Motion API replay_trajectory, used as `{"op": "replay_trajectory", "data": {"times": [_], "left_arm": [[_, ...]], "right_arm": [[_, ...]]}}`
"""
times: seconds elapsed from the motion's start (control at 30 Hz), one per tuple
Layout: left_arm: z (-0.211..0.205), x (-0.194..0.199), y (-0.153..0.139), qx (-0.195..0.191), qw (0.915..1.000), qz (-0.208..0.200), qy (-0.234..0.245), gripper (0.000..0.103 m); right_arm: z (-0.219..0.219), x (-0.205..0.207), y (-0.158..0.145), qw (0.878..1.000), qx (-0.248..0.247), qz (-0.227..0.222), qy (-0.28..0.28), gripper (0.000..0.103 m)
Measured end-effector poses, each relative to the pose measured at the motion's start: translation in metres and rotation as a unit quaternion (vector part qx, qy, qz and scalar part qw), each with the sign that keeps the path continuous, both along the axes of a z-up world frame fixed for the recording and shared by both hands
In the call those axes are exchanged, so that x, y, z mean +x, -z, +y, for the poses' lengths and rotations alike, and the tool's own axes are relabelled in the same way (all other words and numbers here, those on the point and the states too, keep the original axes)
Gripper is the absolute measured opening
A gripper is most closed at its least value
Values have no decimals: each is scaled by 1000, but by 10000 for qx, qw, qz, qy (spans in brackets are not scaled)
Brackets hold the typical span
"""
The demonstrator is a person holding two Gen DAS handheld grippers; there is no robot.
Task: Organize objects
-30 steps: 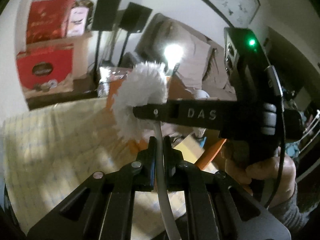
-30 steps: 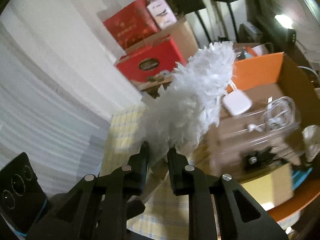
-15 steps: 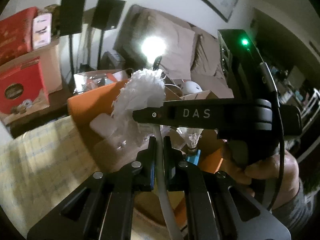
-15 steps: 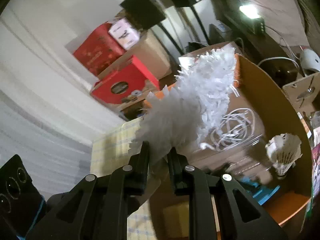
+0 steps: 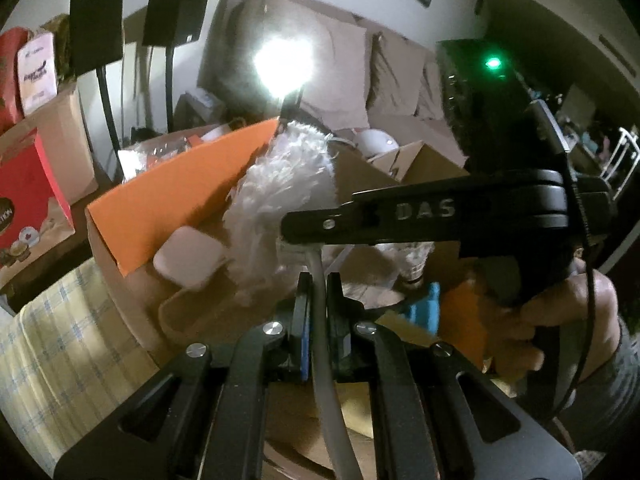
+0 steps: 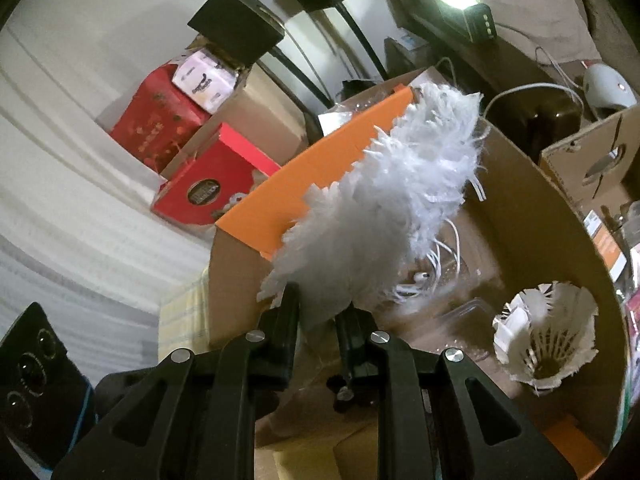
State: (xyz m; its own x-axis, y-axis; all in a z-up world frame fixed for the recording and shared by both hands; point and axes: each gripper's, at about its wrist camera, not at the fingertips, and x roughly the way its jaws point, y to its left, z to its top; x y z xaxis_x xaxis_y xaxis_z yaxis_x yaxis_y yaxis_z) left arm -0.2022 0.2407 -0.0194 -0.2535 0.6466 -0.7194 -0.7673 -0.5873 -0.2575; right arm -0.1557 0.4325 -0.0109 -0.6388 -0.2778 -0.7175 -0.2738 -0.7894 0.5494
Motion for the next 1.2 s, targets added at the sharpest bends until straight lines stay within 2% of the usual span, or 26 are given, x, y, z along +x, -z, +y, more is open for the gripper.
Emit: {"op": "replay_trajectory", "data": {"times": [0.13, 0.2, 0.27, 0.33, 0.4, 0.47, 0.57, 0.7, 1.03, 1.13, 1.2], "left_arm": [[-6, -9, 13, -127, 9996, -141, -203, 8], [-11, -12, 20, -125, 9990, -314, -298, 18], [-17, -12, 21, -93, 9984, -398, -396, 45], [-25, -11, 19, 103, 9978, -489, -443, 49], [-33, -12, 14, 286, 9957, -666, -573, 57], [-45, -15, 7, 515, 9926, -837, -720, 72], [-61, -15, -4, 678, 9895, -887, -913, 79], [-75, -6, -13, 491, 9894, -789, -1118, 81], [-111, 28, -27, 376, 9867, -419, -1527, 82], [-120, 37, -30, 247, 9852, -258, -1679, 83], [-126, 42, -32, 202, 9836, -198, -1781, 86]], "right_arm": [[5, 3, 10, 10000, -25, -88, 32, 19], [8, 6, 14, 9999, -29, -141, 66, 19], [11, 10, 16, 9998, 4, -198, 91, 22], [11, 14, 15, 9997, 54, -212, 104, 25], [10, 19, 11, 9997, 127, -186, 98, 28], [8, 24, 6, 9996, 219, -141, 81, 33], [2, 32, -4, 9992, 388, -70, 43, 40], [-15, 42, -17, 9971, 750, 52, -82, 52], [-64, 66, -30, 9877, 1500, 253, -359, 60], [-76, 73, -35, 9846, 1672, 351, -367, 67], [-85, 77, -40, 9811, 1850, 408, -400, 73]]}}
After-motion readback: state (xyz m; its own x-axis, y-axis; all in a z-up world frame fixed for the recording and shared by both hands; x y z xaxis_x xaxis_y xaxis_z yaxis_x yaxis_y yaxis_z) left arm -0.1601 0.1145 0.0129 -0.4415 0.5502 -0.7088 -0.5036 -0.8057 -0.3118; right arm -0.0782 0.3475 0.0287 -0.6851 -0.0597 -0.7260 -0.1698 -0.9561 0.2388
